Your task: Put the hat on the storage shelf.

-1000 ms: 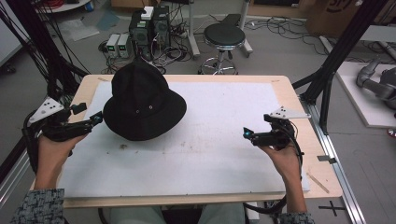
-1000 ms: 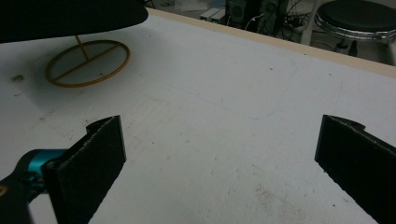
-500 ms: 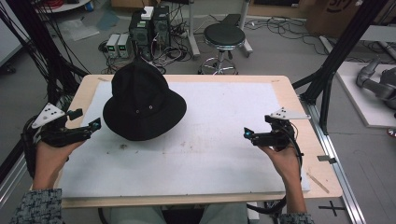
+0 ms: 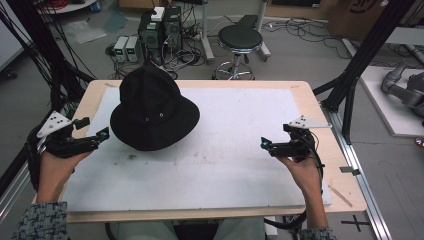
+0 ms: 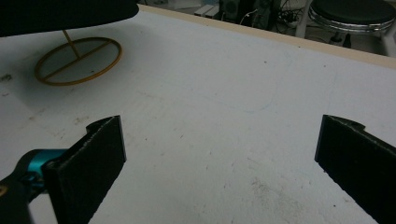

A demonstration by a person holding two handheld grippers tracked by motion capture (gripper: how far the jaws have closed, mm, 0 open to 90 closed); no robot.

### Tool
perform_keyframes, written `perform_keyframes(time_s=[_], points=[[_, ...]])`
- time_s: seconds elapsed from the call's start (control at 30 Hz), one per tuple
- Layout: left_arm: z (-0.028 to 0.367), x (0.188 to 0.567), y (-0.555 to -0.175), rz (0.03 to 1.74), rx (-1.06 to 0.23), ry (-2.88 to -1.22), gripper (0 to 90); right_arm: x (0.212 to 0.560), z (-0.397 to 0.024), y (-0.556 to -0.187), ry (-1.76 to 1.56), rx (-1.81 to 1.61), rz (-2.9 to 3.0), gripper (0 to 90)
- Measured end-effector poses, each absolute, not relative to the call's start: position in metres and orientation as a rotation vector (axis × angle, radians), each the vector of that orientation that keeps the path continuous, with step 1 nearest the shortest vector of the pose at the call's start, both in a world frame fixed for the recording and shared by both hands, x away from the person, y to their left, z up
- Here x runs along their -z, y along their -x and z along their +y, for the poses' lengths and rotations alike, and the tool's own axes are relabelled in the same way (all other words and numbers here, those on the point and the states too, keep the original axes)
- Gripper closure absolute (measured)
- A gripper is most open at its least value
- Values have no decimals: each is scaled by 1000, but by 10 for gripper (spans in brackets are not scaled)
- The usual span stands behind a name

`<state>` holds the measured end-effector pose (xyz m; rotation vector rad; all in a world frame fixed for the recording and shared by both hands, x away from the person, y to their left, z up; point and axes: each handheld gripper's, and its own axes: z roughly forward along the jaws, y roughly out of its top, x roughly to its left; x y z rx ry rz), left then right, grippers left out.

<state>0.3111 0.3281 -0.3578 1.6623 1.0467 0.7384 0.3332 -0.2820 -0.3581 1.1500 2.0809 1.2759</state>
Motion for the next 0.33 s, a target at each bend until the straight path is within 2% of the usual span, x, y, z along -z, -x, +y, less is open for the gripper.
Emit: perform_keyframes(time_s=[0.33], points=[[332, 363, -310, 1059, -722, -1648, 205, 360, -282, -335, -1148, -1274, 2086, 13]])
